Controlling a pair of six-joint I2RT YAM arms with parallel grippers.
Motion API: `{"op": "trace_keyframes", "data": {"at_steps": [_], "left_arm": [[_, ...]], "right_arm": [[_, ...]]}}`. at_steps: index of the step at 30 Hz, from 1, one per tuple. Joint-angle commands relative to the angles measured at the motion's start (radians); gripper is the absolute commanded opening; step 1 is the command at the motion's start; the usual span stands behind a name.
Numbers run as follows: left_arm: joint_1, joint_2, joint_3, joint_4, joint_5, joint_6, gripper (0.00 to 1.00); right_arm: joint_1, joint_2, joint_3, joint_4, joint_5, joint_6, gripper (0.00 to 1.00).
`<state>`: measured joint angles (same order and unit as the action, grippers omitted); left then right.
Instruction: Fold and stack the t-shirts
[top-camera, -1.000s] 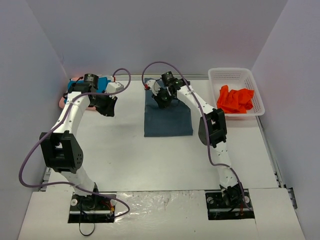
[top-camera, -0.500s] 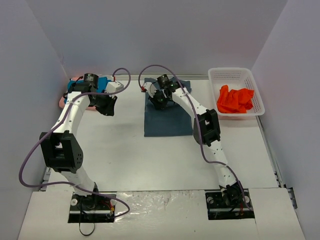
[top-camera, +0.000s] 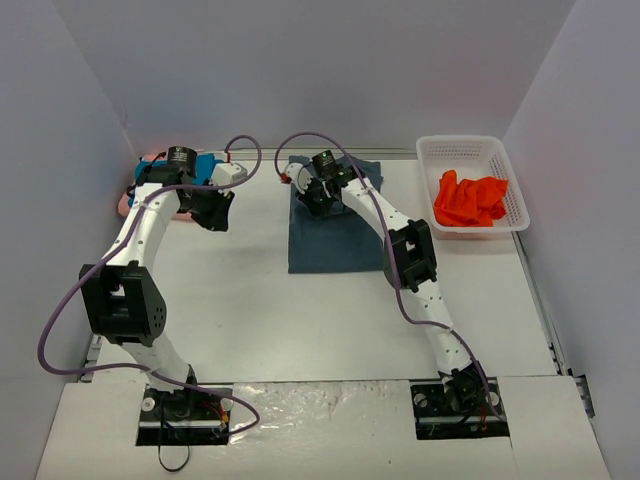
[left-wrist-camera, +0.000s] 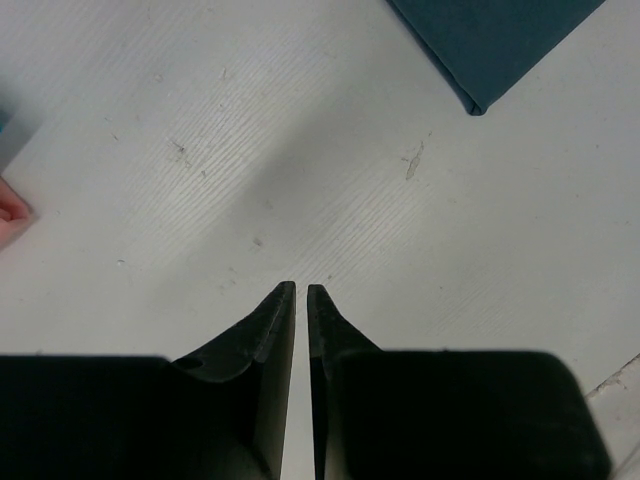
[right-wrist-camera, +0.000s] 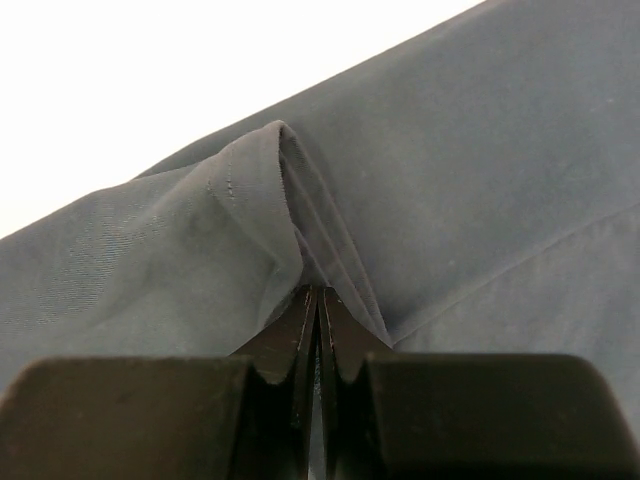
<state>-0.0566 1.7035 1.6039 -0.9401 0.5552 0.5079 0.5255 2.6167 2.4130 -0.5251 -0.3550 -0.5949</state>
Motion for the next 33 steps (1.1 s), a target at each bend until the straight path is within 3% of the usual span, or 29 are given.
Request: {"op": "trace_keyframes", "data": {"at_steps": [1,17,33], "left_arm": [[0.003,-0.024,0.014,-0.003,0.003,-0.017,0.1],[-0.005,-0.068,0.01,-0.002,0.018,-0.025,0.1],[-0.008,-0.123,-0.036,0.066,-0.063,-0.04,0.06]], "right_arm": [[0.01,-0.046,0.011,0.013,0.033,-0.003,0.0],[0.053,-0.397,-0.354,0.089,0.06,0.015,0.0],[0.059,-0.265,-0.387,0.089,0.063,0.026,0.0]]}}
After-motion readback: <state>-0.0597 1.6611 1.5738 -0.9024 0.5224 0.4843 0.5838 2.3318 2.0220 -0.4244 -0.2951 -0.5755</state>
